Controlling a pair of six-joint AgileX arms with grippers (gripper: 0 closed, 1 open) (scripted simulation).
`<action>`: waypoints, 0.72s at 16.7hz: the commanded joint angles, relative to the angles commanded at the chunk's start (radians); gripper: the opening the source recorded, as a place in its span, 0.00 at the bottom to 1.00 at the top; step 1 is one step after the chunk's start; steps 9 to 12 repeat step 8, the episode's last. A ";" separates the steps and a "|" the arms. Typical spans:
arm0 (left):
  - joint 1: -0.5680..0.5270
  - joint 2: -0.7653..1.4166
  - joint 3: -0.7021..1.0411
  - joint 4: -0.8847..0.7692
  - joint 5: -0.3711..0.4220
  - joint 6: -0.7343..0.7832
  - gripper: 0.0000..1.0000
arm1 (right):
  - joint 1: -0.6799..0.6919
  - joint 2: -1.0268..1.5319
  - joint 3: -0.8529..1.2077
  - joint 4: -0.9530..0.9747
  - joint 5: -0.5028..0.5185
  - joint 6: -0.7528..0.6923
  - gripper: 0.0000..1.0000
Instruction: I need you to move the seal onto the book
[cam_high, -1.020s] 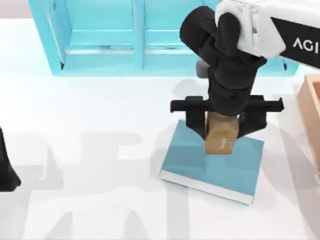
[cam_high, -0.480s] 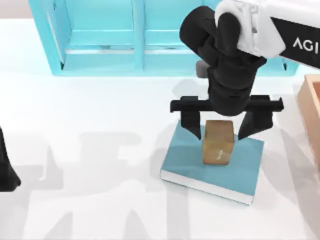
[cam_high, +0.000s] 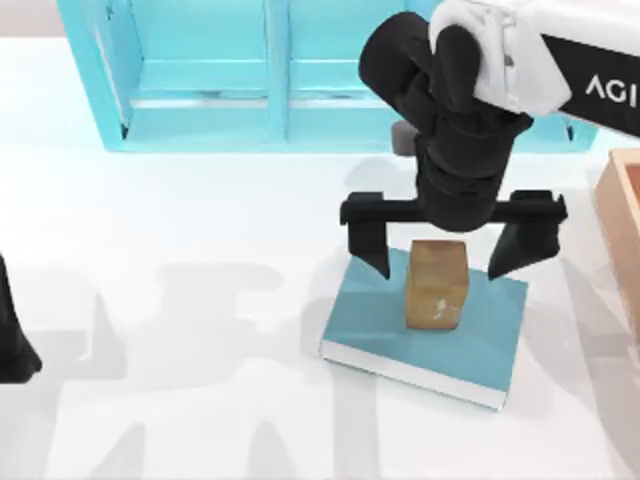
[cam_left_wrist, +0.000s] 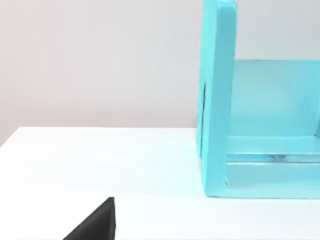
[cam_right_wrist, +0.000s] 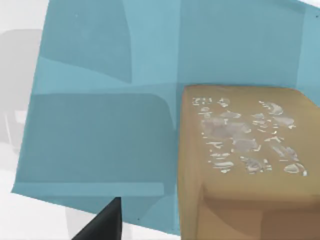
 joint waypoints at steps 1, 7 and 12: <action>0.000 0.000 0.000 0.000 0.000 0.000 1.00 | -0.001 0.000 0.000 0.000 0.000 0.000 1.00; 0.000 0.000 0.000 0.000 0.000 0.000 1.00 | -0.001 -0.004 0.097 -0.104 0.000 0.000 1.00; 0.000 0.000 0.000 0.000 0.000 0.000 1.00 | -0.002 -0.006 0.107 -0.114 0.000 -0.001 1.00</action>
